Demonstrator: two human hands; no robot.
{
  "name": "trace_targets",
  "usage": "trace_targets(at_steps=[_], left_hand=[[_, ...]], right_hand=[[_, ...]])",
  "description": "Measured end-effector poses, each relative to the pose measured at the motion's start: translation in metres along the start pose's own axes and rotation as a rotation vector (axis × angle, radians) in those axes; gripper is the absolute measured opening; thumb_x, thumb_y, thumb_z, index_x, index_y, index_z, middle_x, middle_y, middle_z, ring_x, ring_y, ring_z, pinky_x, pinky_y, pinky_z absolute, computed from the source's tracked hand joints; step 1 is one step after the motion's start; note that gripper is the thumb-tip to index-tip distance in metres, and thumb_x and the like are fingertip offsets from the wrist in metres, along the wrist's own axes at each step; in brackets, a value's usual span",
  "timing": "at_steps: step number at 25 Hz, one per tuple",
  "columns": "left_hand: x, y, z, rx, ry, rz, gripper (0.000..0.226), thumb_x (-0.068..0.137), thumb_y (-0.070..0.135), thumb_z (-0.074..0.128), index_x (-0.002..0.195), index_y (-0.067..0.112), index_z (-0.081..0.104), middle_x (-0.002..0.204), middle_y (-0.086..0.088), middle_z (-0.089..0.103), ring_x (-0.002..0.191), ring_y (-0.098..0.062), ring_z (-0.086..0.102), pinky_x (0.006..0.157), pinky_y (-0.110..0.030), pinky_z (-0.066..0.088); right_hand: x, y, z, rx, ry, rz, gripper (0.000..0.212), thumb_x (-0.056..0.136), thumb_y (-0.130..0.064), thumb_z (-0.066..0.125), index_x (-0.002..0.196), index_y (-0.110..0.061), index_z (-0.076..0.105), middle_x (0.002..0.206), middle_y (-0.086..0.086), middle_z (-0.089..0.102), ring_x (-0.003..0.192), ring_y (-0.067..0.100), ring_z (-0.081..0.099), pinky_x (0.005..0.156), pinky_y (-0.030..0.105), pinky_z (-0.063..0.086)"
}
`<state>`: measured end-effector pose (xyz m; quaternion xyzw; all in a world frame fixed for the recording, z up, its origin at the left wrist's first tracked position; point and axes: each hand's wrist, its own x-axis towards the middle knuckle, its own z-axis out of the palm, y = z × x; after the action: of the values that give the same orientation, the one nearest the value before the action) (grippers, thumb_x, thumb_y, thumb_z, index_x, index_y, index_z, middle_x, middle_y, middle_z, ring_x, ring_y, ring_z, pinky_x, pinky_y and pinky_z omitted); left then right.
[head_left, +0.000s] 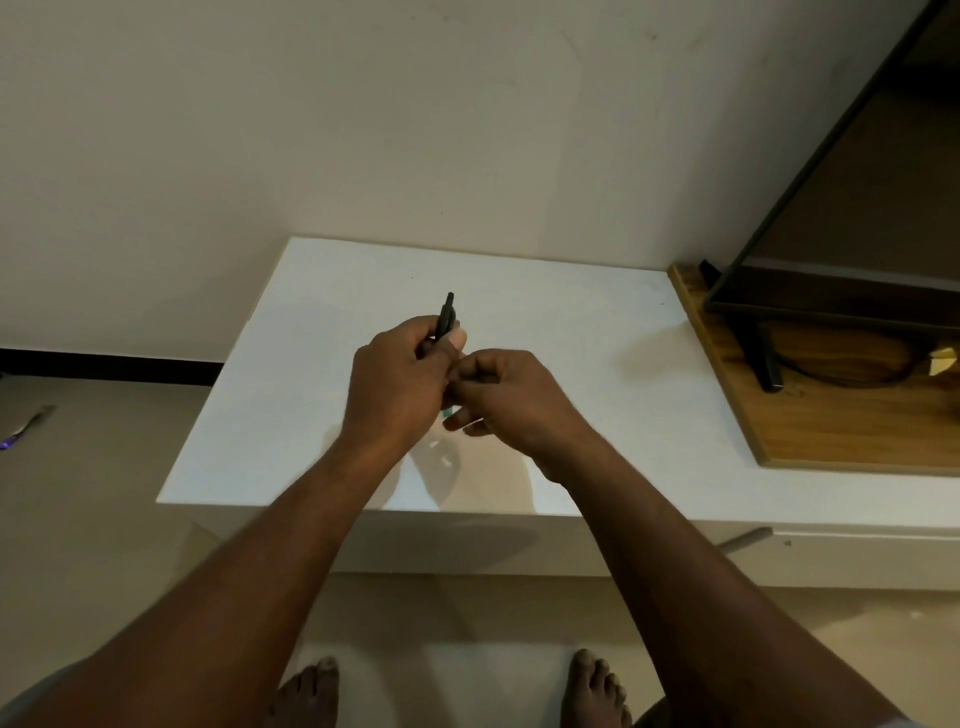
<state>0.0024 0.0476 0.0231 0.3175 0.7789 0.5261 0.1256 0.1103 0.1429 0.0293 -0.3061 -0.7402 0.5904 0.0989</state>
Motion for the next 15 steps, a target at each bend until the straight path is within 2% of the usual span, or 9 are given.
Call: trace_targets(at_steps=[5,7,12,15], left_hand=[[0.0,-0.006,-0.002,0.094,-0.031,0.066,0.026,0.102,0.036,0.061,0.12,0.023,0.074,0.094,0.004,0.078,0.086,-0.019,0.072,0.084,-0.045,0.06],[-0.002,-0.008,0.001,0.144,-0.033,0.122,0.026,0.101,0.035,0.062,0.121,0.025,0.075,0.1,0.003,0.078,0.09,-0.018,0.07,0.084,-0.043,0.059],[-0.003,-0.012,0.009,0.229,-0.059,0.215,0.027,0.099,0.036,0.063,0.123,0.031,0.074,0.105,0.007,0.078,0.09,-0.011,0.066,0.074,-0.019,0.045],[-0.003,-0.013,0.008,0.256,-0.062,0.241,0.026,0.099,0.037,0.062,0.122,0.034,0.074,0.1,0.006,0.076,0.089,-0.014,0.066,0.075,-0.026,0.05]], right_hand=[[0.003,-0.008,-0.027,0.169,0.263,-0.005,0.022,0.096,-0.037,0.075,0.102,-0.015,0.075,0.092,0.0,0.083,0.08,0.019,0.08,0.072,0.031,0.06],[0.003,-0.008,-0.033,0.202,0.309,-0.012,0.027,0.096,-0.042,0.075,0.102,-0.017,0.075,0.092,0.0,0.082,0.077,0.017,0.079,0.071,0.03,0.059],[0.003,-0.009,-0.029,0.171,0.308,-0.026,0.025,0.096,-0.039,0.075,0.099,-0.014,0.074,0.088,0.002,0.081,0.072,0.015,0.075,0.07,0.03,0.056],[0.003,-0.008,-0.029,0.144,0.315,-0.019,0.023,0.096,-0.037,0.076,0.096,-0.014,0.074,0.087,0.002,0.081,0.072,0.015,0.075,0.07,0.03,0.057]])
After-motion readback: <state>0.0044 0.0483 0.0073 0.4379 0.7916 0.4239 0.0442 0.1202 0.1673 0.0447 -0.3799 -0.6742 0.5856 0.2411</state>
